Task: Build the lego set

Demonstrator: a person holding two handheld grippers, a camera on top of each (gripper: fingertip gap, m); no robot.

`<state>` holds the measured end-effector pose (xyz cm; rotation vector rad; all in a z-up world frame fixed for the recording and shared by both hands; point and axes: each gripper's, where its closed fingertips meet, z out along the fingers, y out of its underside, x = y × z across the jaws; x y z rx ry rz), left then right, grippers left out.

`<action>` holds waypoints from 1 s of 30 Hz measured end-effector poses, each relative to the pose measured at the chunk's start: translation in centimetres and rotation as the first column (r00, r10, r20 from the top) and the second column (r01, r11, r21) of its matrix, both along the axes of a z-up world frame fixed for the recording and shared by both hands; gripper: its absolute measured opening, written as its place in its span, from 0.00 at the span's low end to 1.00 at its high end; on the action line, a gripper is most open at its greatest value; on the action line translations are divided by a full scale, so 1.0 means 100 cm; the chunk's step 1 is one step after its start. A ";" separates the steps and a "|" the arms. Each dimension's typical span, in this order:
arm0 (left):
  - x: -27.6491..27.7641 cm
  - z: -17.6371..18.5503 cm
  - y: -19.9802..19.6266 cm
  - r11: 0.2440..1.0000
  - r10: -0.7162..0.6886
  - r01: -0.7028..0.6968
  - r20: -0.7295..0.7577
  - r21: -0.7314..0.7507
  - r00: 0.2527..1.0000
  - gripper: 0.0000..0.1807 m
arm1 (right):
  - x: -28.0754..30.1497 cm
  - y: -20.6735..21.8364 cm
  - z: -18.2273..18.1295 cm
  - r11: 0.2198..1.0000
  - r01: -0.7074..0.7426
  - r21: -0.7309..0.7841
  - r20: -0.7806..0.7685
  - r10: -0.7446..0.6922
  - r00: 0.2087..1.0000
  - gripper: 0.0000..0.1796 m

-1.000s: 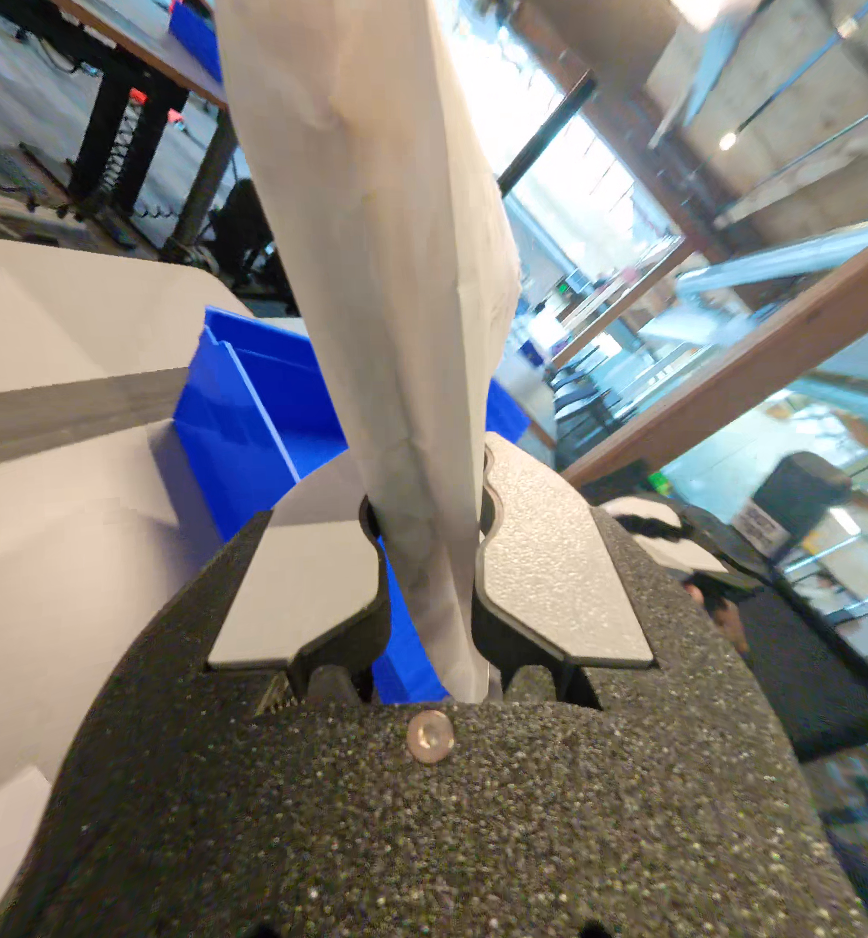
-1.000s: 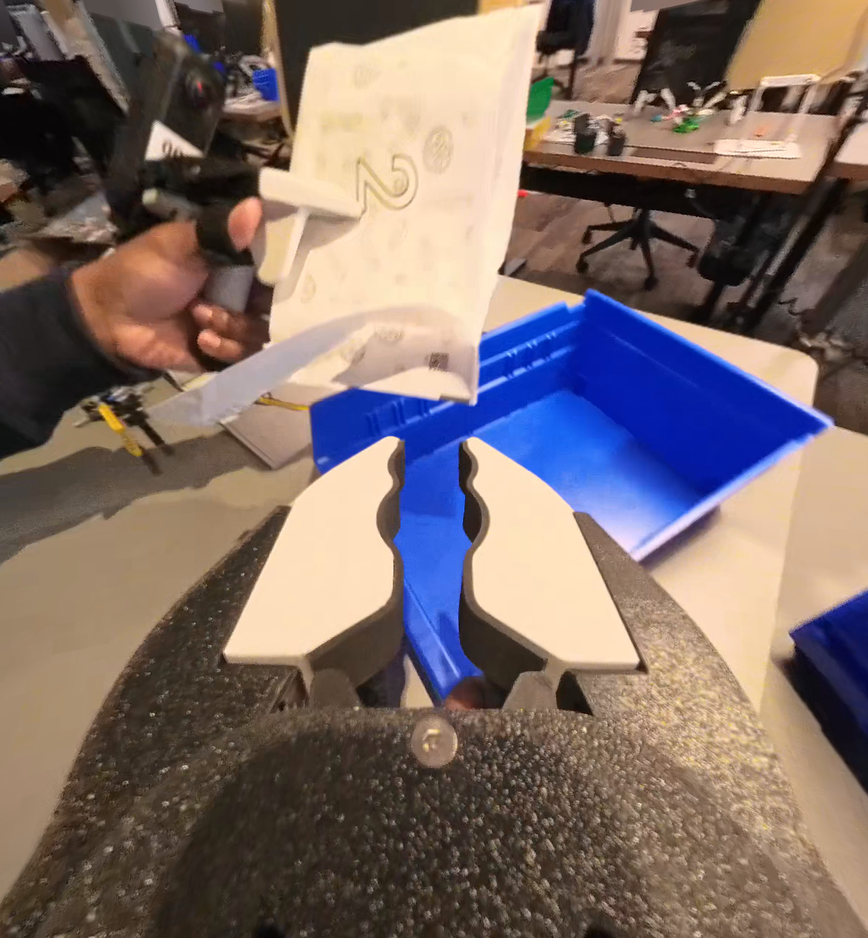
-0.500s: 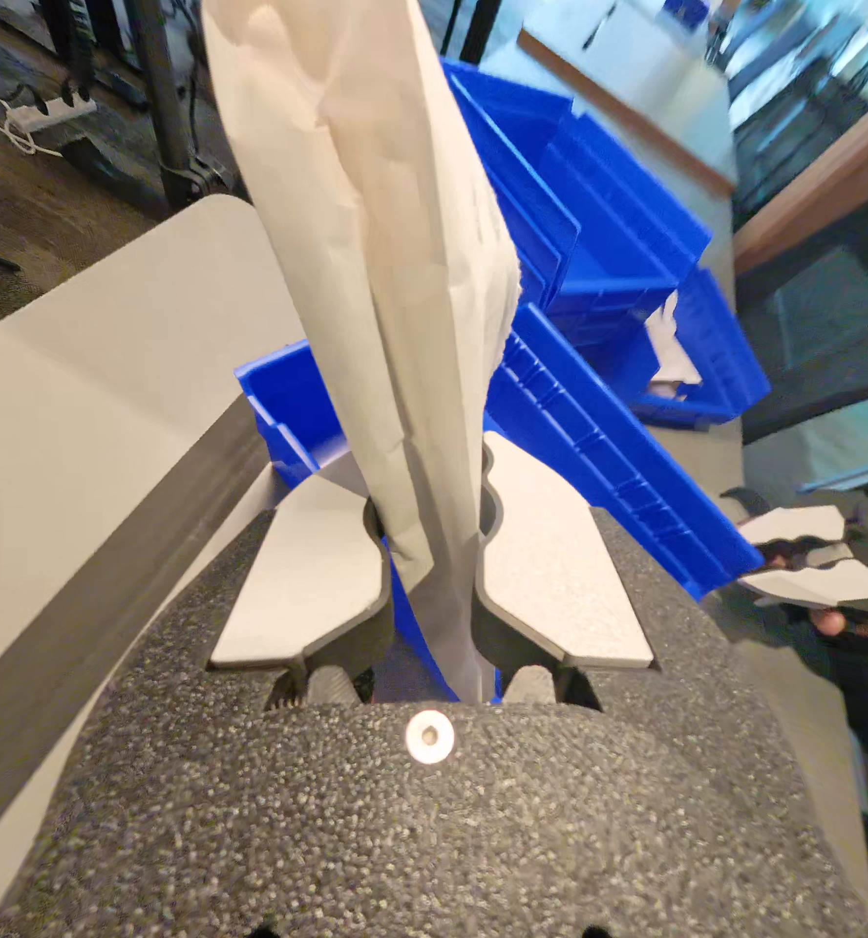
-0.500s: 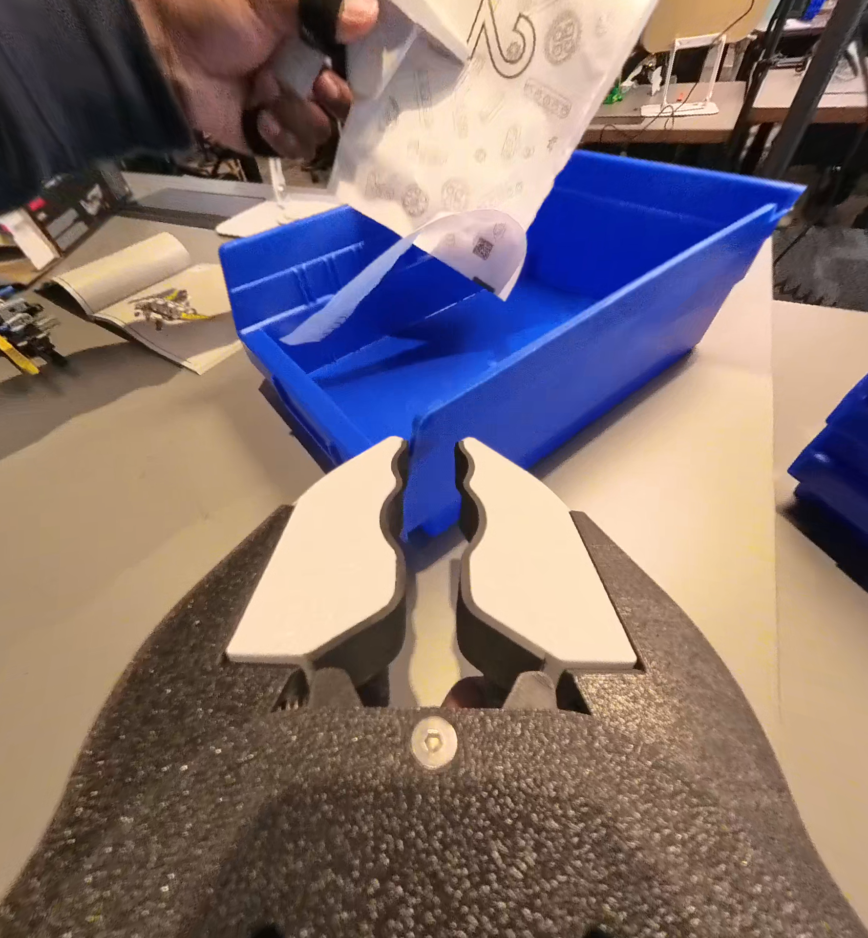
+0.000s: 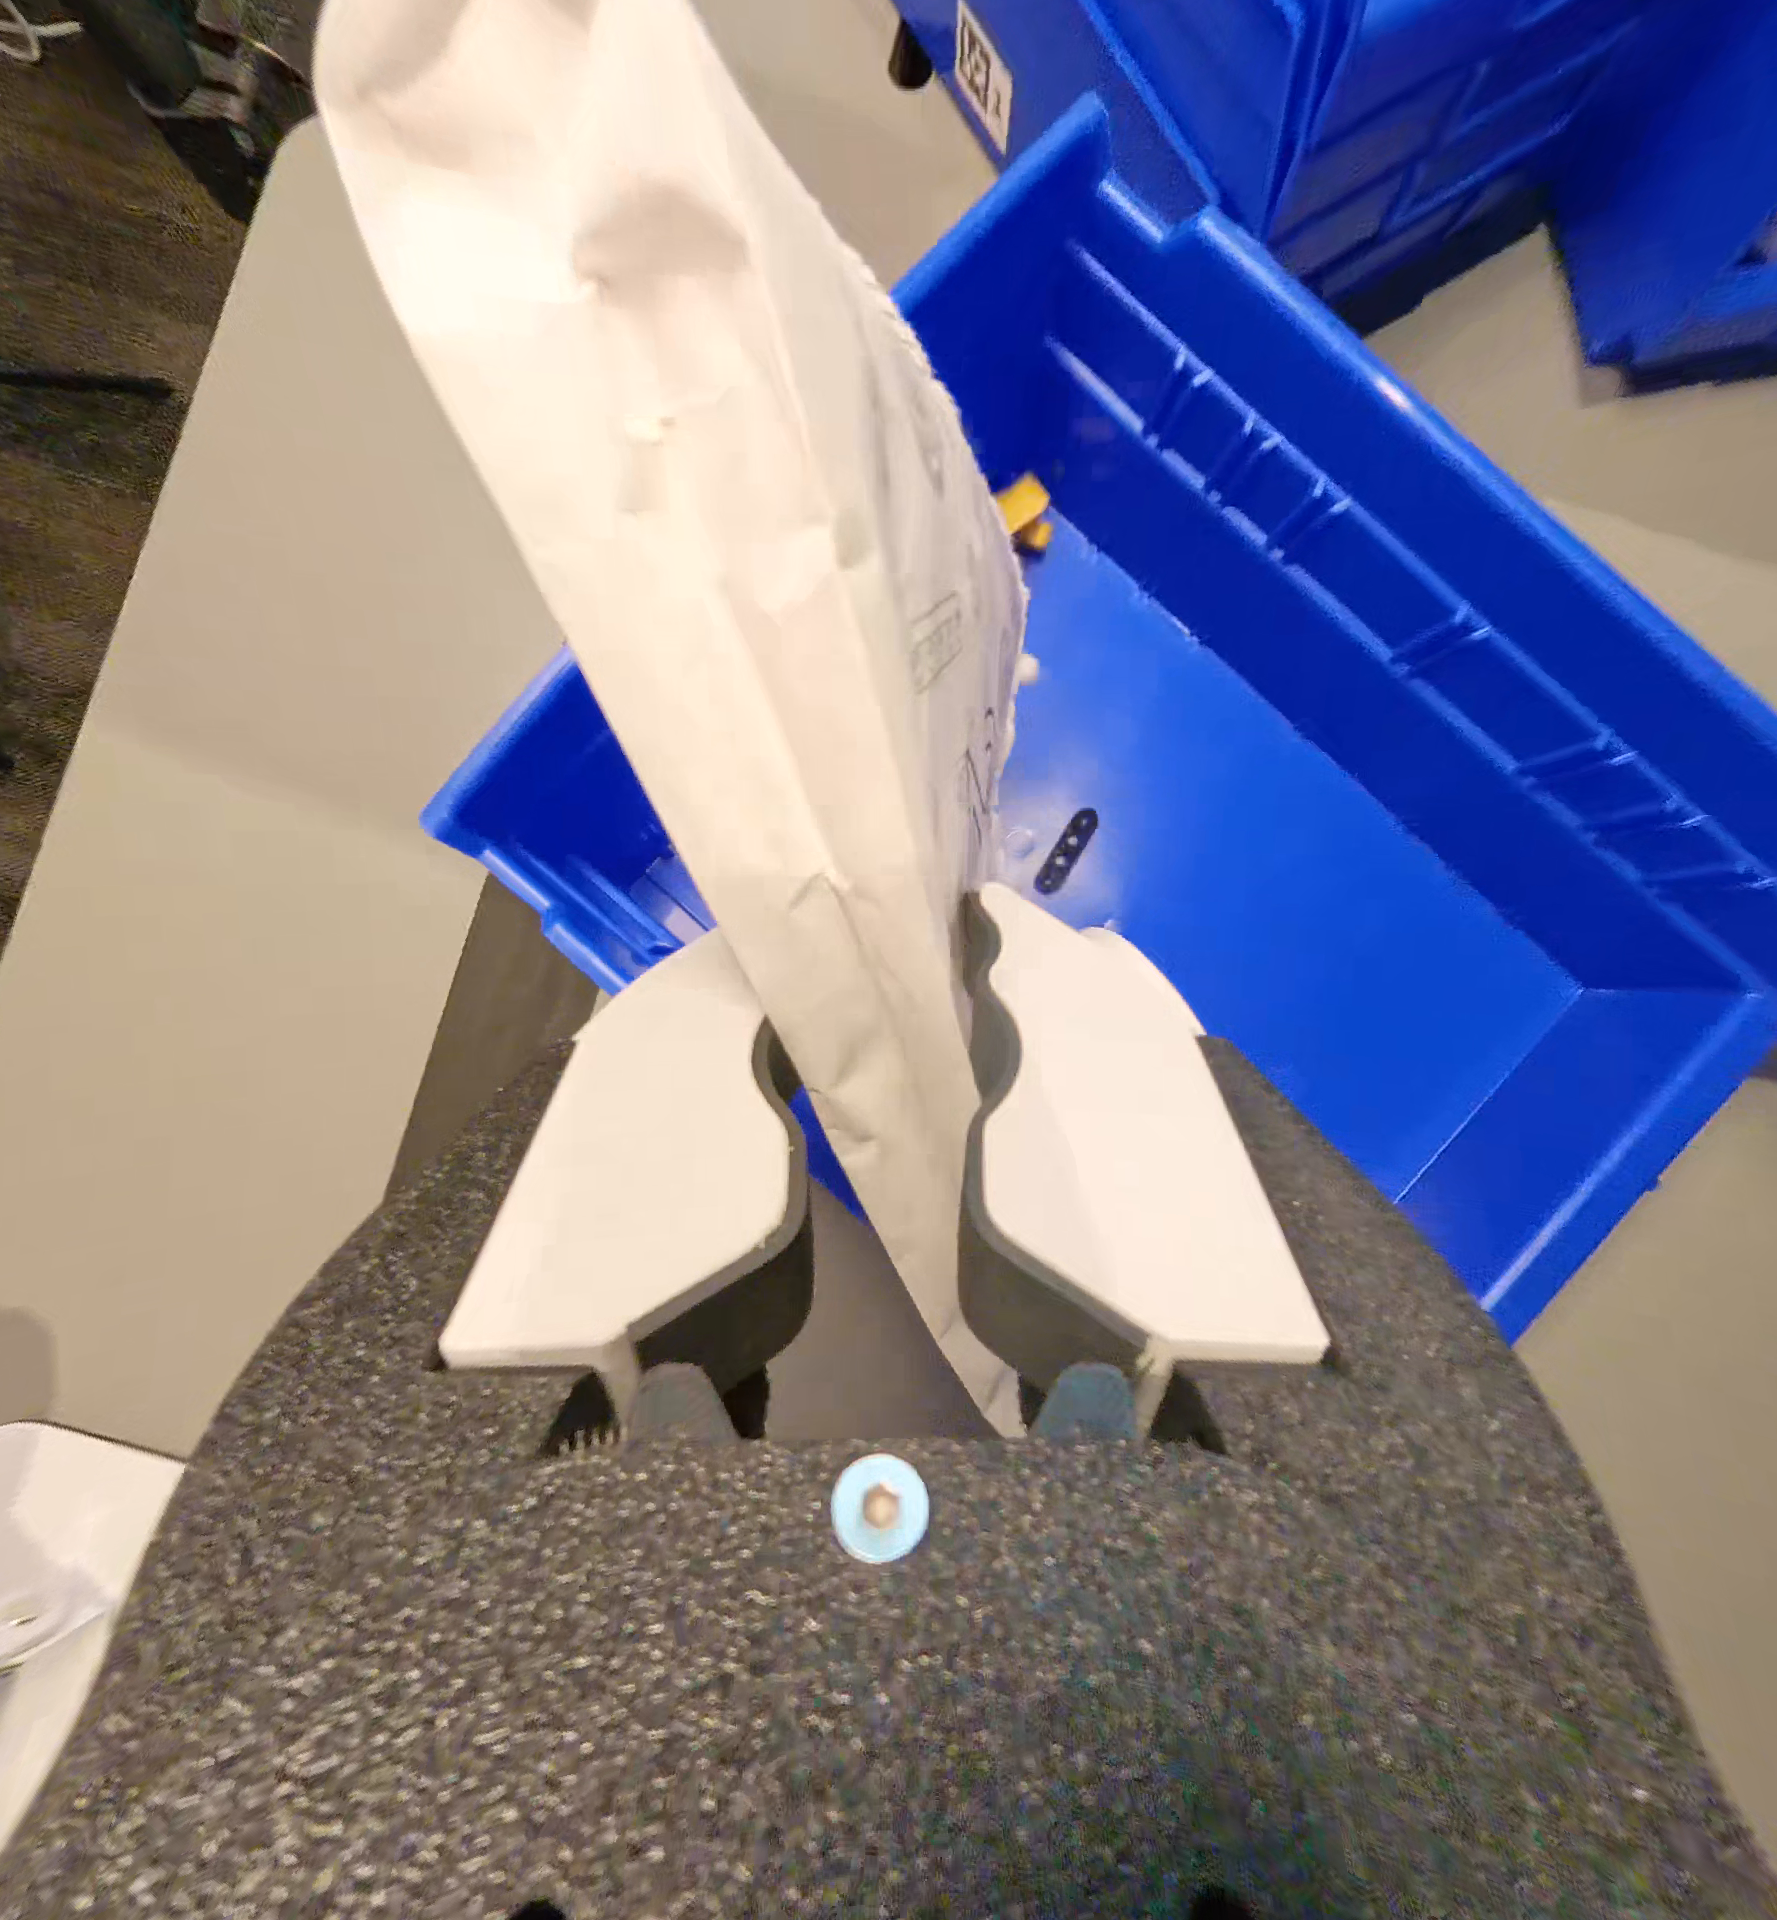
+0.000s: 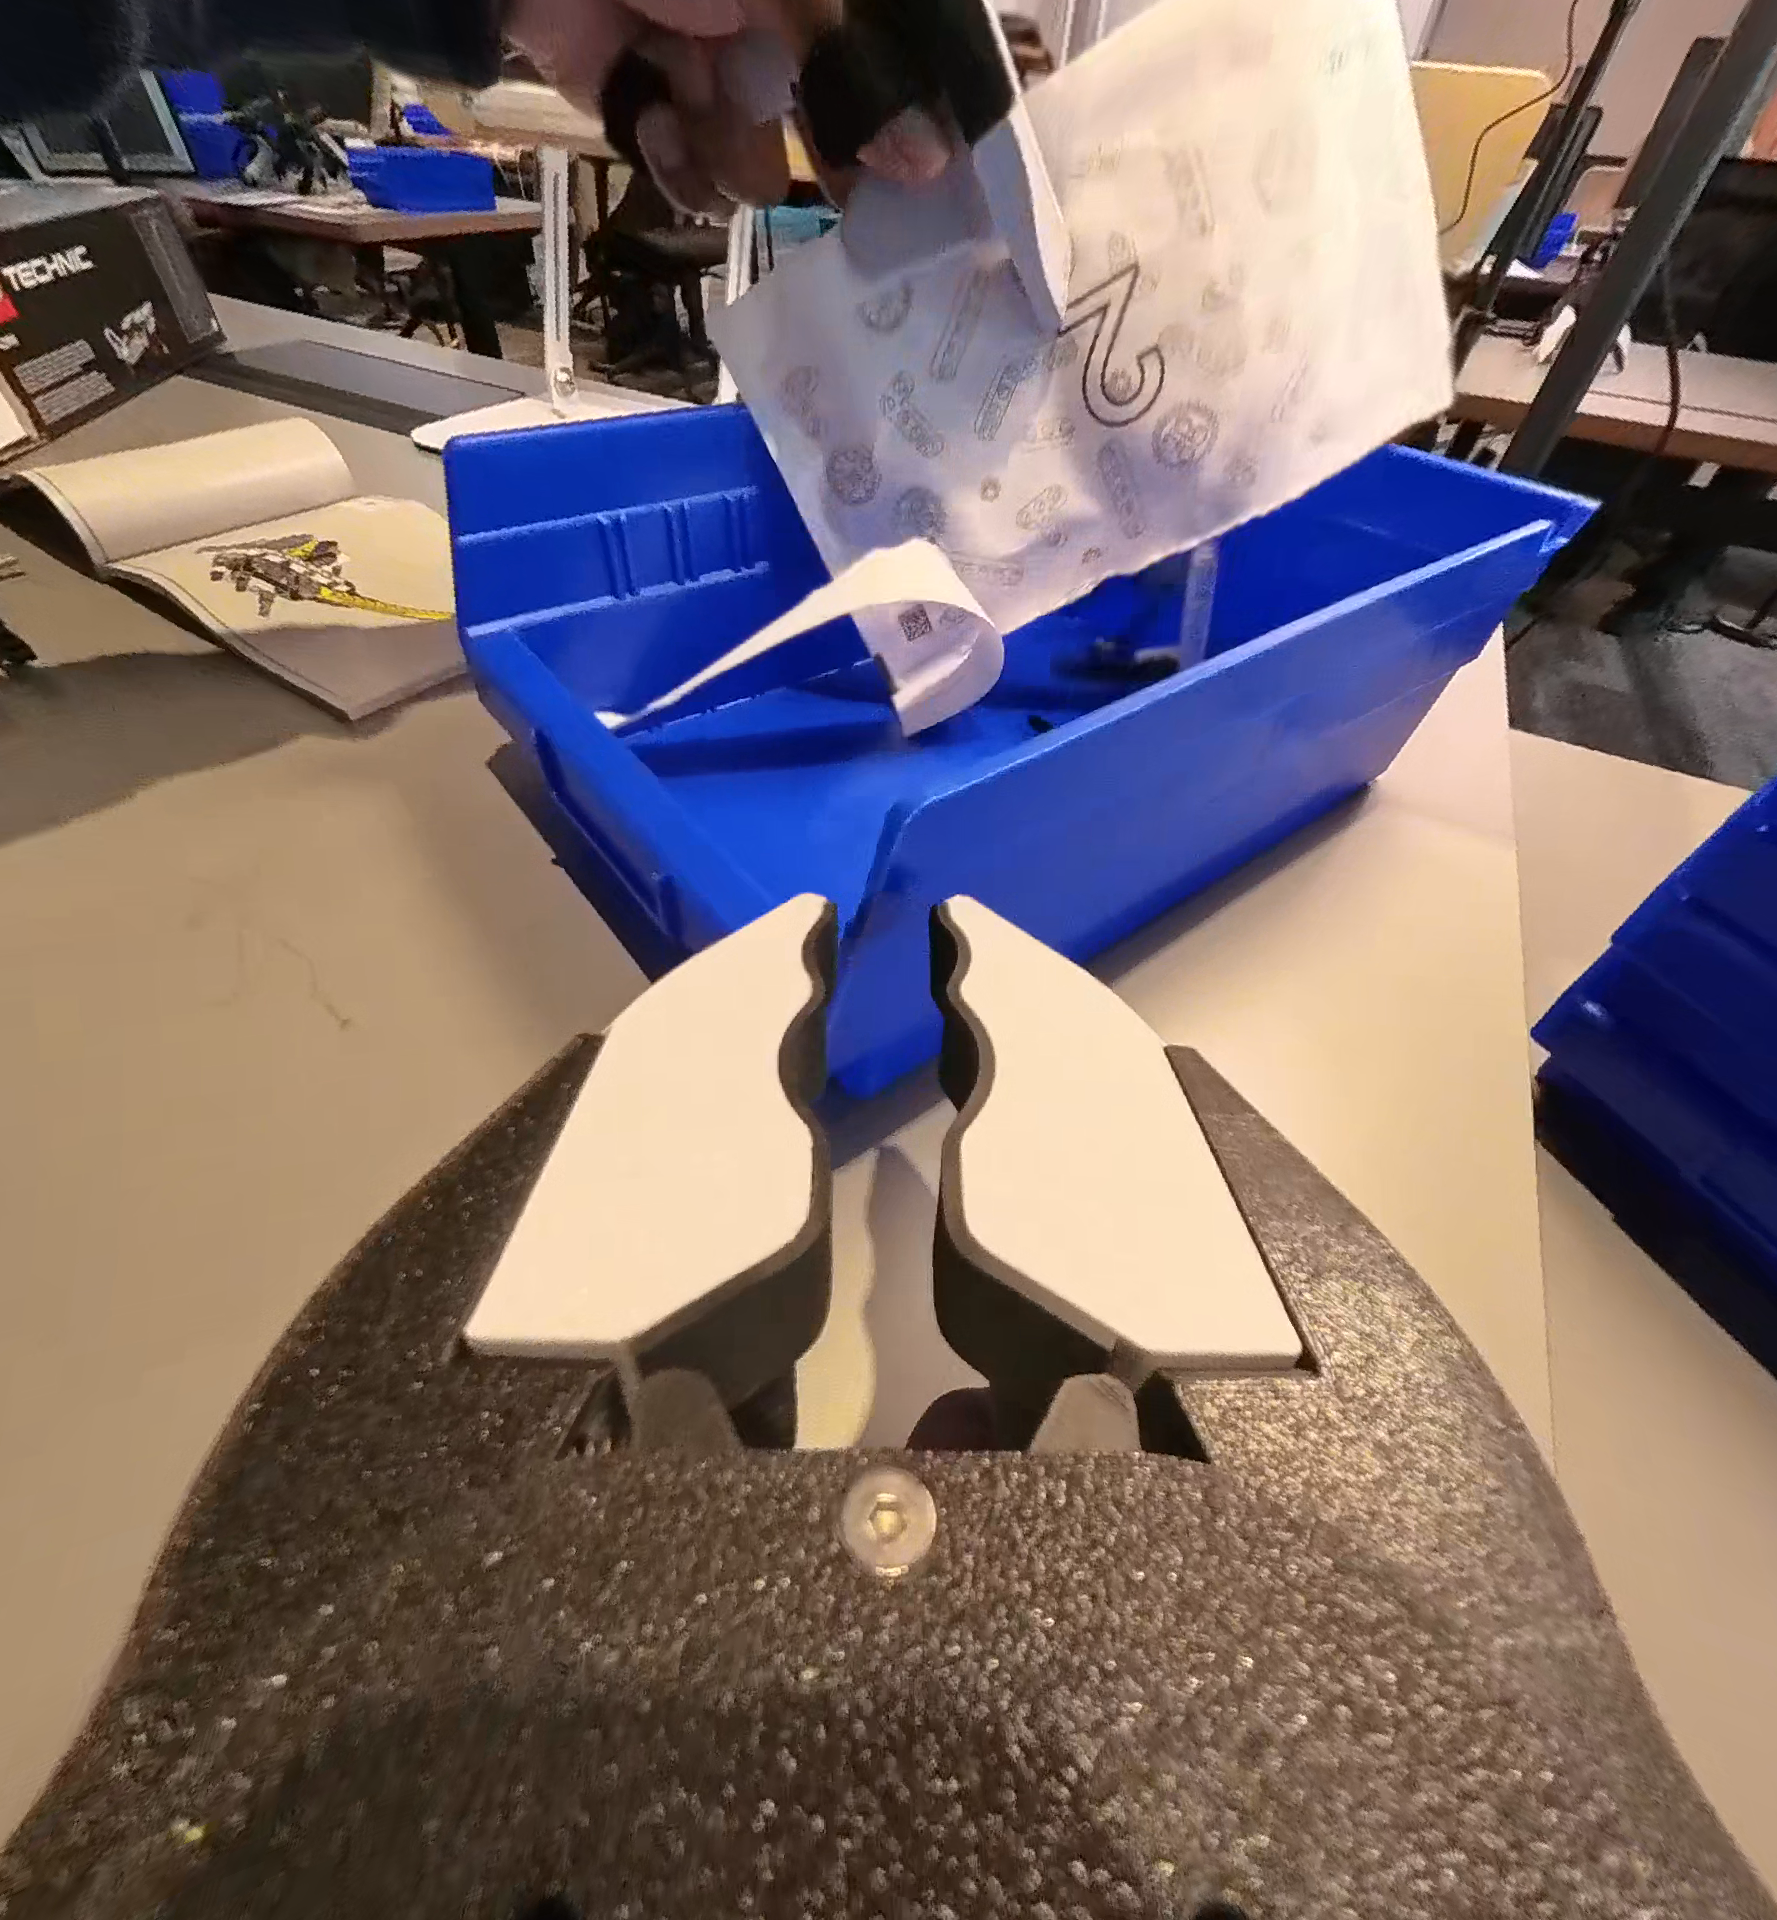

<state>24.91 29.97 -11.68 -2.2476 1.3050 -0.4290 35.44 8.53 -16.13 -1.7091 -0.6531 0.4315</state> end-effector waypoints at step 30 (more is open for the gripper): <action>0.005 0.020 -0.011 0.951 -0.245 0.297 -0.382 0.083 0.891 0.24 | 0.004 -0.002 0.005 1.000 0.000 -0.005 -0.049 -0.001 0.999 0.09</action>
